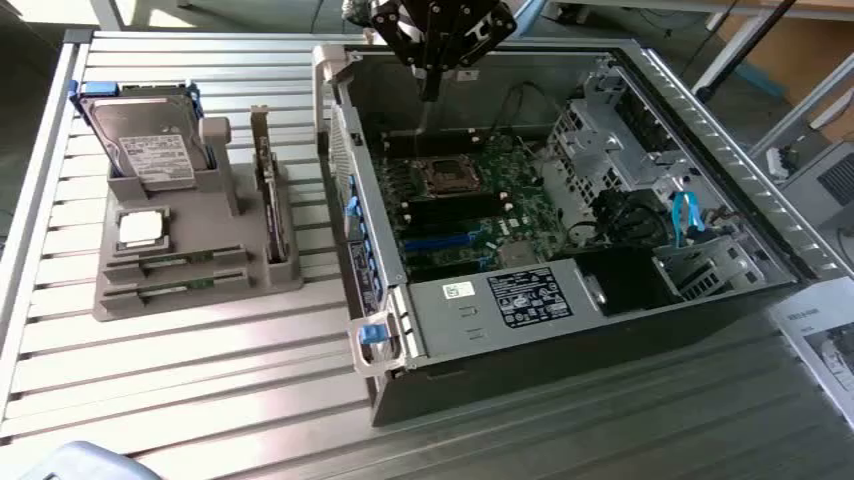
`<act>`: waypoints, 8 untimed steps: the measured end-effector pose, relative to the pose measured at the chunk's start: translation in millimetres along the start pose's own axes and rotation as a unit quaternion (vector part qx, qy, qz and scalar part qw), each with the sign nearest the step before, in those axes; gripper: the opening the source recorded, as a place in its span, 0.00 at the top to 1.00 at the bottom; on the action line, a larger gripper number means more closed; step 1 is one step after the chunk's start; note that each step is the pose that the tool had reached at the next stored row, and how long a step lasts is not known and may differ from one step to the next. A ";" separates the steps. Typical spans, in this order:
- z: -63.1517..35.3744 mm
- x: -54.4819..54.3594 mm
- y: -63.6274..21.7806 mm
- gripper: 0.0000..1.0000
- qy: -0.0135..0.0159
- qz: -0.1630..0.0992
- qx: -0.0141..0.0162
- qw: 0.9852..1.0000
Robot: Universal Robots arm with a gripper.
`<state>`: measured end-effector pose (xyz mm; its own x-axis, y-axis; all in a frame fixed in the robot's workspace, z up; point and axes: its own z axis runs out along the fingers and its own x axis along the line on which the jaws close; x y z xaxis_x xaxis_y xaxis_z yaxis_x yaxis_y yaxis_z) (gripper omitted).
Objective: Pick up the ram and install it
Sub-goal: 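Reach for the ram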
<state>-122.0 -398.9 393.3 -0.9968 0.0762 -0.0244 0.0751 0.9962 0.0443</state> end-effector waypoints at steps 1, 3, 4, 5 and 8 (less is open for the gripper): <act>0.0 0.0 0.0 0.90 0.000 0.000 0.000 1.000; 0.0 0.0 0.0 0.90 0.000 0.000 0.000 1.000; 0.0 0.0 0.0 0.90 0.000 0.000 0.000 1.000; 0.0 0.0 0.0 0.90 0.000 0.000 0.000 1.000; 0.0 0.0 0.0 0.90 0.000 0.000 0.000 1.000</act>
<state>-122.0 -398.9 393.3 -0.9968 0.0762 -0.0244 0.0750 0.9962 0.0444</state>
